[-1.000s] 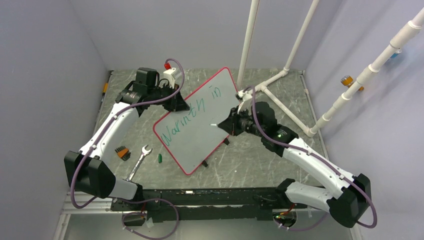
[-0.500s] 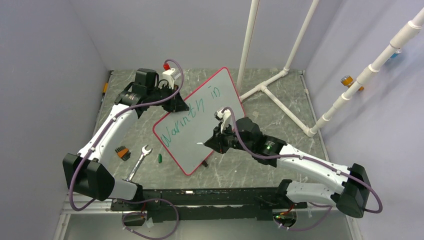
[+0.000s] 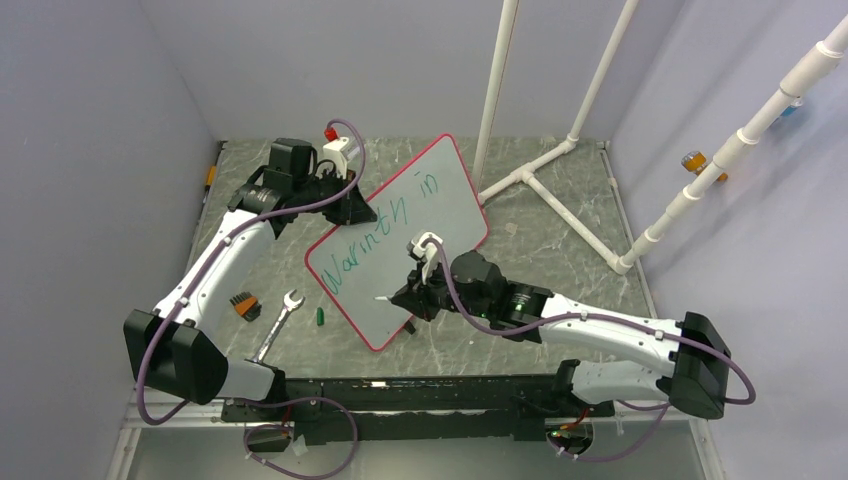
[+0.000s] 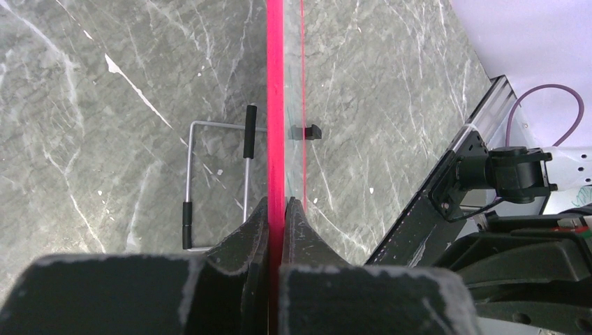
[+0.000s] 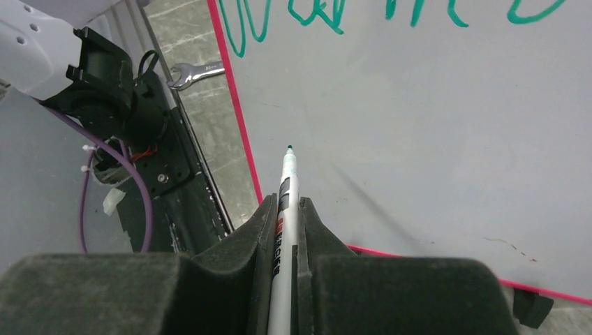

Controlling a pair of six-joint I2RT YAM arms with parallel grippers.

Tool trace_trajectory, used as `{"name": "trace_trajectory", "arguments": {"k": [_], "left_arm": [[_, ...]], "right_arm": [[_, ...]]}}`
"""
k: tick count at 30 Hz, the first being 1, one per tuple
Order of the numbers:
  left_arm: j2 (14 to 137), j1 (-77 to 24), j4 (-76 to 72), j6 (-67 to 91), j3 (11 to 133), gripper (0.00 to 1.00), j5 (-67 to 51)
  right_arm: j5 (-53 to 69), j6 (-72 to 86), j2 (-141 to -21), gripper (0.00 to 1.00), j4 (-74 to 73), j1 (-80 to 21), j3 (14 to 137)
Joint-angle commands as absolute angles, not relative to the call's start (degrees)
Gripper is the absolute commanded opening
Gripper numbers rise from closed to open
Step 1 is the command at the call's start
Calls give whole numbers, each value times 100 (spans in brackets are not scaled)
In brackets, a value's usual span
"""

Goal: Write a sentence on the whiteboard

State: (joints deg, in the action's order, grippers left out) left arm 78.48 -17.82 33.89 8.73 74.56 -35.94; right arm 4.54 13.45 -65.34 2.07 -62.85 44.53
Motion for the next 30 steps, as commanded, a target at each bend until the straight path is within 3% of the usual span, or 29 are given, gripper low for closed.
{"name": "trace_trajectory", "arguments": {"k": [1,21,30], "left_arm": [[7863,-1880,3314,233,7308,0,-2780],[7915,-1863,3357,238,7348,0,-2753],[7917,-1863,3357,245,7356,0,-2761]], "right_arm": [[359,1101,-6715,0,825,-6431,4510],[123,747,-7753,0,1300,-6723,5343],[123,922,-7846,0,1296,-6721,5042]]}}
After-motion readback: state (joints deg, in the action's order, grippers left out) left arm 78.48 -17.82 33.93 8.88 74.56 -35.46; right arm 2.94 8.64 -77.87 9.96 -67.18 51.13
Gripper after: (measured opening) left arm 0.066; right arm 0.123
